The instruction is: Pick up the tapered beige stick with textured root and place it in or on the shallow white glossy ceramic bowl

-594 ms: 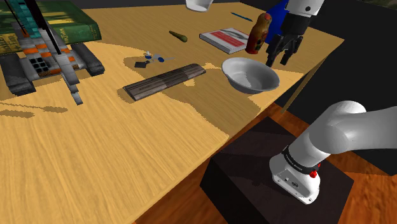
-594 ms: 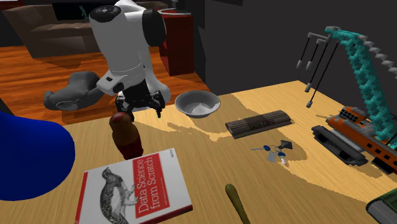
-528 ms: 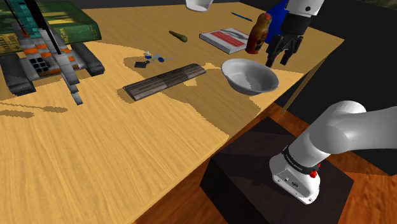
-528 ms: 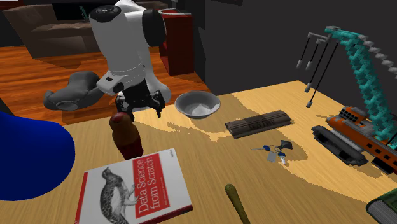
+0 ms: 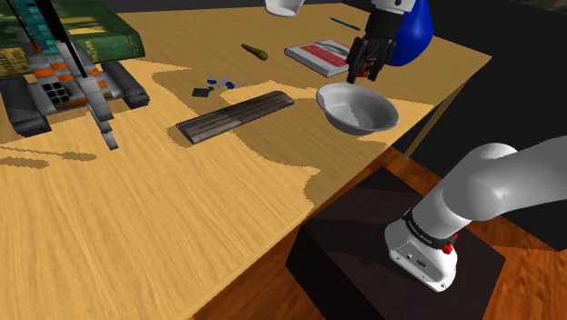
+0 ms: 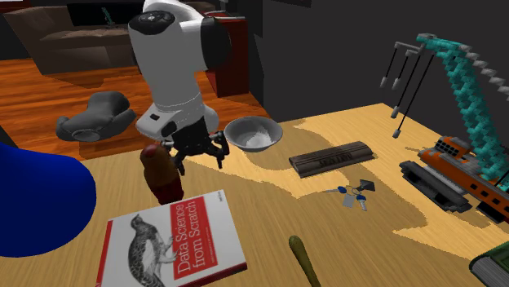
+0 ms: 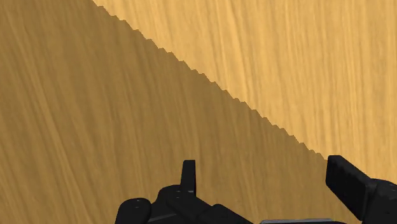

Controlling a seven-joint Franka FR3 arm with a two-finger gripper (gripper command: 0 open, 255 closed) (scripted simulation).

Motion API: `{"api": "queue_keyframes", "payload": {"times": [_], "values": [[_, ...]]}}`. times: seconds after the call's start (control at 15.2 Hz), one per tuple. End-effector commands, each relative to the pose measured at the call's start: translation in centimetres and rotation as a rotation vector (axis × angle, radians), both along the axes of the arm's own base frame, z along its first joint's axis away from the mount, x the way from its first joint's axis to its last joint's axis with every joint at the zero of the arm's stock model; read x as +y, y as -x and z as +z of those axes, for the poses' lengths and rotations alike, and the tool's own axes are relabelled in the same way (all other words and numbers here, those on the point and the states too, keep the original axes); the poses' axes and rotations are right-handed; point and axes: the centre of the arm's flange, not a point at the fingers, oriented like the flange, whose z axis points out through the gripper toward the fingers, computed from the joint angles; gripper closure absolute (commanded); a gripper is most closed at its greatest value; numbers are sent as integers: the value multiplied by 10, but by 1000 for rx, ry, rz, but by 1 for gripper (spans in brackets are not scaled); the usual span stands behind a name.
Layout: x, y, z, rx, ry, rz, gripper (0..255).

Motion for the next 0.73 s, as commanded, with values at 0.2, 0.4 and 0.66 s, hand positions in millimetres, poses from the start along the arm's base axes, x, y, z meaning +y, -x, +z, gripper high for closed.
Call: {"api": "queue_keyframes", "payload": {"times": [0.2,0.4,0.66], "values": [[28,-57,3,-33,0,33,0],[45,-90,6,-52,0,52,0],[69,-134,10,-78,1,78,0]]}}
